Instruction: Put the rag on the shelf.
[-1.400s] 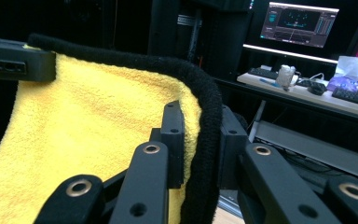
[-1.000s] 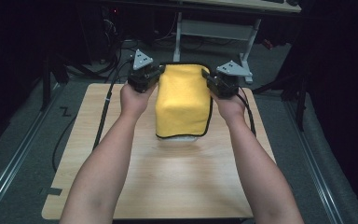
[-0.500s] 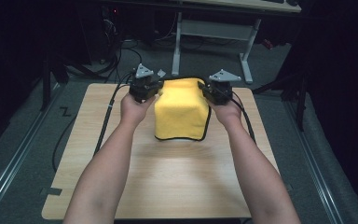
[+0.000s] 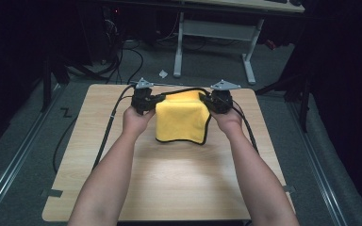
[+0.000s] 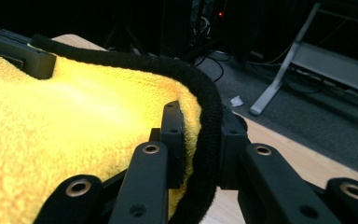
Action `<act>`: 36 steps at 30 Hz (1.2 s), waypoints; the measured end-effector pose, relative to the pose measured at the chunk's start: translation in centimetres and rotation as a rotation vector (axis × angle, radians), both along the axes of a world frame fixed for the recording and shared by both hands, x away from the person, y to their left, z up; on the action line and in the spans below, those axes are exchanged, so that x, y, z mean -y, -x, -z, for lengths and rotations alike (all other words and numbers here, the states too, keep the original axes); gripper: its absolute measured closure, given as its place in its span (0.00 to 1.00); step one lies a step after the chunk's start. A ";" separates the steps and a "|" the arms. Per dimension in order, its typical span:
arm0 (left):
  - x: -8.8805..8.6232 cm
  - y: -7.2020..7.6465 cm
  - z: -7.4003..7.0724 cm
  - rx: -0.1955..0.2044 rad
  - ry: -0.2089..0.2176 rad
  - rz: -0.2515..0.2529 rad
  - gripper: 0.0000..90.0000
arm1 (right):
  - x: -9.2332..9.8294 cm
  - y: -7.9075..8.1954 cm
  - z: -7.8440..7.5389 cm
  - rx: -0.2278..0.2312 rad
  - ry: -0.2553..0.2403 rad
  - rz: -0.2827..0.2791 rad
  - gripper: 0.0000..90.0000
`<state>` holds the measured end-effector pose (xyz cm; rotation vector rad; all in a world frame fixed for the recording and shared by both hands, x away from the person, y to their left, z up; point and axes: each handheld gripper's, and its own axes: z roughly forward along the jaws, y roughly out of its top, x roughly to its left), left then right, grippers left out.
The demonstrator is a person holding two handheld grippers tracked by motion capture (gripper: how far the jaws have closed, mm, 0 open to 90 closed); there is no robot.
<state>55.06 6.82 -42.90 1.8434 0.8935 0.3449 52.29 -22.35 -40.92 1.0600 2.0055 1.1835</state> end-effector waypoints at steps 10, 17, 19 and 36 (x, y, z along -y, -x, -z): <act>-0.2 0.4 1.2 -0.022 -0.010 0.020 0.93 | 0.5 0.0 1.7 -0.057 -0.081 0.009 0.85; -0.7 0.7 2.2 -0.045 -0.004 0.021 0.92 | 0.6 0.0 2.6 -0.086 -0.106 0.017 0.82; -0.9 0.8 2.5 -0.044 -0.015 0.011 0.92 | 0.8 -0.1 3.0 -0.091 -0.089 0.050 0.78; -2.5 0.9 3.3 -0.092 -0.042 -0.034 0.74 | 2.2 -0.1 3.2 -0.085 -0.056 0.119 0.67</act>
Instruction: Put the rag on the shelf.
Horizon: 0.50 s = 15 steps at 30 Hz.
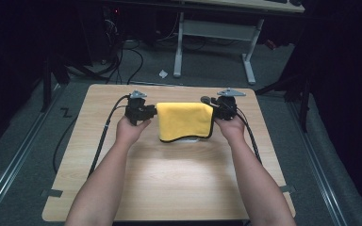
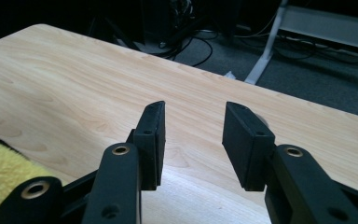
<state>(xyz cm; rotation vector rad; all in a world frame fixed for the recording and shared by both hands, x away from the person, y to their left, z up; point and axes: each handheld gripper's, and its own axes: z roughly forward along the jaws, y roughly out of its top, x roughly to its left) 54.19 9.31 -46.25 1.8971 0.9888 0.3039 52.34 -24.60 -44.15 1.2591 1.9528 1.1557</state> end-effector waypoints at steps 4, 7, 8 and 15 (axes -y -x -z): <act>-0.6 0.1 0.2 -0.003 0.003 -0.016 0.73 | 0.5 0.1 -0.2 0.007 -0.003 0.015 0.66; -0.8 0.1 0.2 -0.001 0.009 -0.023 0.72 | 0.7 0.1 -0.3 0.010 -0.002 0.021 0.66; -0.8 0.1 0.2 -0.001 0.009 -0.023 0.72 | 0.8 0.1 -0.4 0.013 -0.001 0.021 0.66; -1.1 0.3 -0.3 0.014 0.014 -0.029 0.70 | 1.0 0.3 -0.4 0.018 0.000 0.033 0.65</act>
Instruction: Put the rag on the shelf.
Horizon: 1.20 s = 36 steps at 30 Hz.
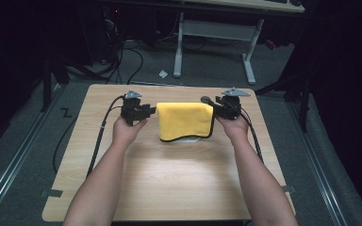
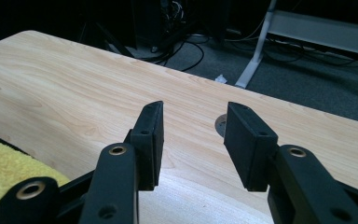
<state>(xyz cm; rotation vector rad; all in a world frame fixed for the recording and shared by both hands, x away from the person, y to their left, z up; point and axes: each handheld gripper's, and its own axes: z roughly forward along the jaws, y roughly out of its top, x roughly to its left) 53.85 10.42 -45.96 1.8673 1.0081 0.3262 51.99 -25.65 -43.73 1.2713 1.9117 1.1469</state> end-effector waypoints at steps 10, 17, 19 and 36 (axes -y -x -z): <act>-2.2 1.7 -1.0 0.040 0.017 -0.042 0.63 | 0.9 1.7 -0.4 0.033 0.005 0.021 0.60; -3.4 3.3 -1.3 0.060 0.043 -0.066 0.59 | 1.6 3.5 -1.1 0.043 0.024 0.026 0.56; -3.8 4.2 -1.2 0.072 0.038 -0.070 0.59 | 1.5 3.8 -1.2 0.050 0.038 0.025 0.55; -5.3 14.9 2.9 0.038 0.046 -0.029 0.55 | 0.1 12.9 -0.4 0.103 0.123 -0.072 0.51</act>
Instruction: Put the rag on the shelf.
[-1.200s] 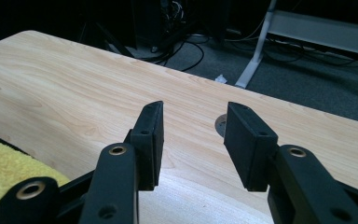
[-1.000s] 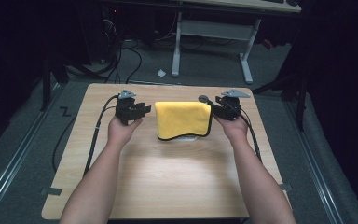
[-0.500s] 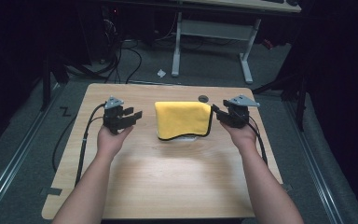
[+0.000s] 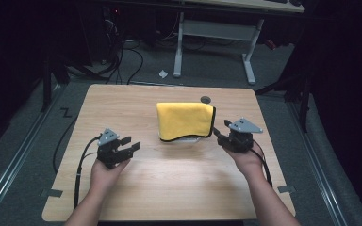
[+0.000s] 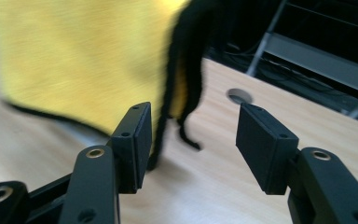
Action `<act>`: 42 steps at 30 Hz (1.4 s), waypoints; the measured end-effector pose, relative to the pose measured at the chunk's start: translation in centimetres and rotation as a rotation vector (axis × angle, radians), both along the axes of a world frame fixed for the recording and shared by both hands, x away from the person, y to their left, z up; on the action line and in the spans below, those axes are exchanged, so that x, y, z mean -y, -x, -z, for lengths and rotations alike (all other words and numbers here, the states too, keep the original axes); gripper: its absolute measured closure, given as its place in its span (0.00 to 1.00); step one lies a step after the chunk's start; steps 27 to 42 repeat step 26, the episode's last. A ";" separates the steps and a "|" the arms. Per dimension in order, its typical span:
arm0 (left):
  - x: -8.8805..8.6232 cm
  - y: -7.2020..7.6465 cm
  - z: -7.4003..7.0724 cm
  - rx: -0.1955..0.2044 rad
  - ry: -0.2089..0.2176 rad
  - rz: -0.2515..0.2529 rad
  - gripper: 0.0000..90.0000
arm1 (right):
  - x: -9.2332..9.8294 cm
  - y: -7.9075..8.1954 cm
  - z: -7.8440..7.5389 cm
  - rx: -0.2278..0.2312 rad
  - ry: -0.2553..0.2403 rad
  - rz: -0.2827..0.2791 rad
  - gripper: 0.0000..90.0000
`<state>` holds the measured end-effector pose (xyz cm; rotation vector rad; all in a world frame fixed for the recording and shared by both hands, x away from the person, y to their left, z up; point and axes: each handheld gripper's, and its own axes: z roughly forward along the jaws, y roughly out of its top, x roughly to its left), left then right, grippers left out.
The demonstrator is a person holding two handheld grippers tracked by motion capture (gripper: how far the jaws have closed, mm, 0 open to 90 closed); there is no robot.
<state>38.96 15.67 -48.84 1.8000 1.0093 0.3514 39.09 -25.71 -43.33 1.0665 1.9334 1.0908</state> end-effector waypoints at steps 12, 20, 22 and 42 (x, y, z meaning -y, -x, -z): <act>4.8 6.7 2.8 -0.098 -0.093 0.142 0.50 | -3.3 7.8 6.9 -0.076 -0.002 -0.057 0.54; 5.6 6.1 3.6 -0.093 -0.156 0.146 0.49 | -3.7 7.6 8.3 -0.130 0.077 -0.100 0.52; 5.3 6.0 3.6 -0.094 -0.154 0.138 0.48 | -3.5 7.6 8.6 -0.142 0.089 -0.114 0.52; 4.8 6.0 3.7 -0.099 -0.153 0.125 0.48 | -3.2 7.5 8.6 -0.154 0.074 -0.108 0.52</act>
